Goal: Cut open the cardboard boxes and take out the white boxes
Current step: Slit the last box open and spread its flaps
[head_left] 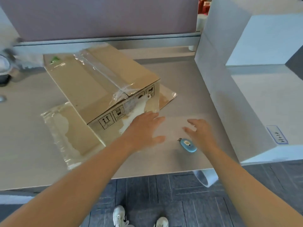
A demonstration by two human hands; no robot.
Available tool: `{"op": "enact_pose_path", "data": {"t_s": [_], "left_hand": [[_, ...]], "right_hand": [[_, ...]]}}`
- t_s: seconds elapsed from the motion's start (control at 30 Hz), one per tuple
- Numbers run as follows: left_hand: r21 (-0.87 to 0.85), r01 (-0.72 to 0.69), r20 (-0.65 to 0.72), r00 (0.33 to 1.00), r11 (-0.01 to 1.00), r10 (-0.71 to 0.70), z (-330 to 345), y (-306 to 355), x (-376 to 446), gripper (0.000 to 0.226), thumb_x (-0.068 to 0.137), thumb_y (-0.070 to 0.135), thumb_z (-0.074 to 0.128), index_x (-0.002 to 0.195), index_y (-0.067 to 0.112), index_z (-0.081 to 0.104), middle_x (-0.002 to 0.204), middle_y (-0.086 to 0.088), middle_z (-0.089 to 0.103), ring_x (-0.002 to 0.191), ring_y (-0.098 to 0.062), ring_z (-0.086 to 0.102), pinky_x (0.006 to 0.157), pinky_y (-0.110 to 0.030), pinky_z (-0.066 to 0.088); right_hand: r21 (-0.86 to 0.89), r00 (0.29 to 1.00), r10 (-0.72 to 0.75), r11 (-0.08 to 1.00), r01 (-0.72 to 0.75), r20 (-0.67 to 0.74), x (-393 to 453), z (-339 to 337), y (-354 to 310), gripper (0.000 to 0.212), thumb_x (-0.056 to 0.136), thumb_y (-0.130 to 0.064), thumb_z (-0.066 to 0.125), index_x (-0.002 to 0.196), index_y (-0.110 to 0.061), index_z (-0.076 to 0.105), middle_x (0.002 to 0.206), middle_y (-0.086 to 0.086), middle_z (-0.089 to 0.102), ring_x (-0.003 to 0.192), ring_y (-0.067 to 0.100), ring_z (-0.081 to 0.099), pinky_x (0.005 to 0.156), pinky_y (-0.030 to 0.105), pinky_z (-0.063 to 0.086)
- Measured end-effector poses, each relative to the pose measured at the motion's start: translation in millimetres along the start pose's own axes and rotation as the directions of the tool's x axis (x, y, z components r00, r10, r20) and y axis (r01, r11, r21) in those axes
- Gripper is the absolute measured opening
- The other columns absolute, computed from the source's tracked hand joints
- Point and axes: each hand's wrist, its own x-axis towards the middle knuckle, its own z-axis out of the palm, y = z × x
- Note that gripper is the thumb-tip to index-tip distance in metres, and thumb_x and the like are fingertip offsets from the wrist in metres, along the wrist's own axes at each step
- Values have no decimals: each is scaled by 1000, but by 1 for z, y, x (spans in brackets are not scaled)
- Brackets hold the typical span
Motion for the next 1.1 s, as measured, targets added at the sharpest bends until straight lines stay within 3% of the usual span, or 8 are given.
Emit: {"op": "enact_pose_path", "data": {"t_s": [0.2, 0.3, 0.33, 0.47, 0.63, 0.9, 1.03, 1.1], "left_hand": [[10, 47, -258, 965, 999, -43, -46, -22, -14, 70, 85, 59, 39, 144, 24, 26, 147, 5, 25, 138, -15, 16, 111, -28, 10], [-11, 163, -314, 936, 986, -158, -58, -50, -21, 67, 88, 52, 48, 144, 25, 22, 146, 4, 23, 138, -17, 14, 110, -29, 10], [-10, 208, -310, 929, 978, -201, -59, -60, -24, 68, 88, 52, 49, 143, 24, 21, 148, 2, 20, 139, -18, 11, 112, -30, 8], [21, 359, -248, 906, 933, -343, -58, -88, -26, 79, 83, 61, 49, 142, 18, 20, 151, -2, 12, 142, -24, 2, 115, -40, 1], [-22, 377, -229, 900, 926, -372, -54, -100, -25, 91, 80, 62, 52, 147, 18, 10, 155, 1, 8, 144, -23, -3, 115, -43, -5], [-17, 410, -221, 888, 912, -404, -64, -131, -53, 91, 73, 67, 55, 146, 27, 18, 155, 3, 11, 143, -19, 6, 116, -45, -1], [-63, 407, -256, 876, 911, -409, -66, -138, -68, 98, 59, 81, 50, 141, 33, 26, 152, 4, 17, 140, -19, 12, 116, -43, 6], [-79, 405, -280, 868, 911, -410, -66, -140, -75, 109, 47, 87, 34, 142, 33, 27, 150, 7, 22, 139, -17, 17, 114, -38, 9]], "right_hand": [[23, 976, -215, 977, 214, 36, 11, -23, -72, 44, 87, -30, 57, 128, -13, 52, 130, 8, 49, 123, 19, 42, 88, 20, 28], [-9, 938, -345, 938, 345, 34, 19, -21, -113, 102, 59, -85, 42, 131, -13, 49, 130, 6, 50, 124, 21, 42, 95, 25, 30], [-30, 925, -379, 925, 380, 34, 22, -18, -123, 112, 50, -90, 39, 132, -14, 48, 130, 7, 50, 125, 23, 41, 99, 29, 30], [-180, 867, -494, 848, 498, 69, 34, -3, -150, 70, 78, -46, 62, 139, -21, 36, 142, 2, 37, 135, 22, 28, 110, 32, 19], [-339, 854, -481, 784, 520, 197, 49, 3, -160, 76, 79, -51, 60, 142, -26, 25, 151, -4, 19, 143, 16, 6, 115, 36, -4], [-463, 818, -566, 701, 542, 101, 26, 21, -171, 73, 74, -65, 55, 136, -28, 40, 133, -3, 42, 127, 19, 33, 101, 31, 21], [-516, 746, -665, 653, 554, -41, 15, 31, -173, 63, 59, -72, 54, 96, -23, 69, 88, 0, 63, 84, 27, 61, 71, 38, 43], [-538, 776, -631, 655, 531, -3, 7, 31, -179, 63, 68, -72, 53, 110, -27, 62, 103, -1, 59, 100, 24, 54, 80, 37, 40]]}}
